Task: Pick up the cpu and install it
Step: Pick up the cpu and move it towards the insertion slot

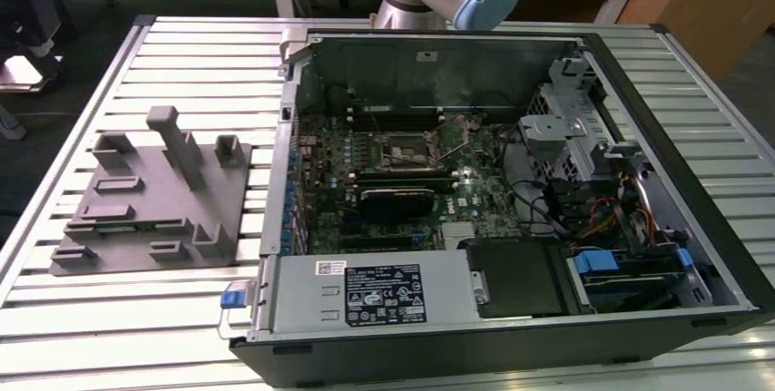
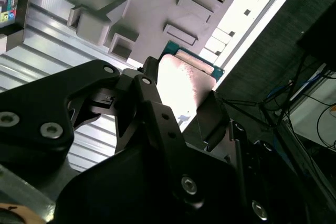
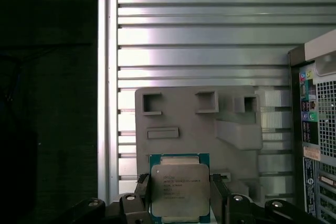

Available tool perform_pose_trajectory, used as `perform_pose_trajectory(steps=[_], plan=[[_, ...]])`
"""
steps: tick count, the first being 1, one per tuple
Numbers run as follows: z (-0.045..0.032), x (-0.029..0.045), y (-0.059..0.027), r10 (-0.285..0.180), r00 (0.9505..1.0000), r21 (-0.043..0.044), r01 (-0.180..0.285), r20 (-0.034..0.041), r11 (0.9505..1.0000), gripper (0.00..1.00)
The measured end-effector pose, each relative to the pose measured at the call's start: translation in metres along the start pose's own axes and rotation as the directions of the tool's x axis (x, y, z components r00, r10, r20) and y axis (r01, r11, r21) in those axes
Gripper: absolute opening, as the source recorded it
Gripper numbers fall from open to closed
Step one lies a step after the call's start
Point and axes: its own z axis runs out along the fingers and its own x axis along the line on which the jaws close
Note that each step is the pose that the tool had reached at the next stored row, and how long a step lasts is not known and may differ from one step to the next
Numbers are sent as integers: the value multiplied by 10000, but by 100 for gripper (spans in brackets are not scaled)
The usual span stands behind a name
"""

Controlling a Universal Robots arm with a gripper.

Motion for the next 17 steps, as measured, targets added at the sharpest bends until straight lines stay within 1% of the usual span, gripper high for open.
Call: perform_pose_trajectory(steps=[17], plan=[[3, -156, 5, 0, 10000, -1, 0, 1, 10000, 54]])
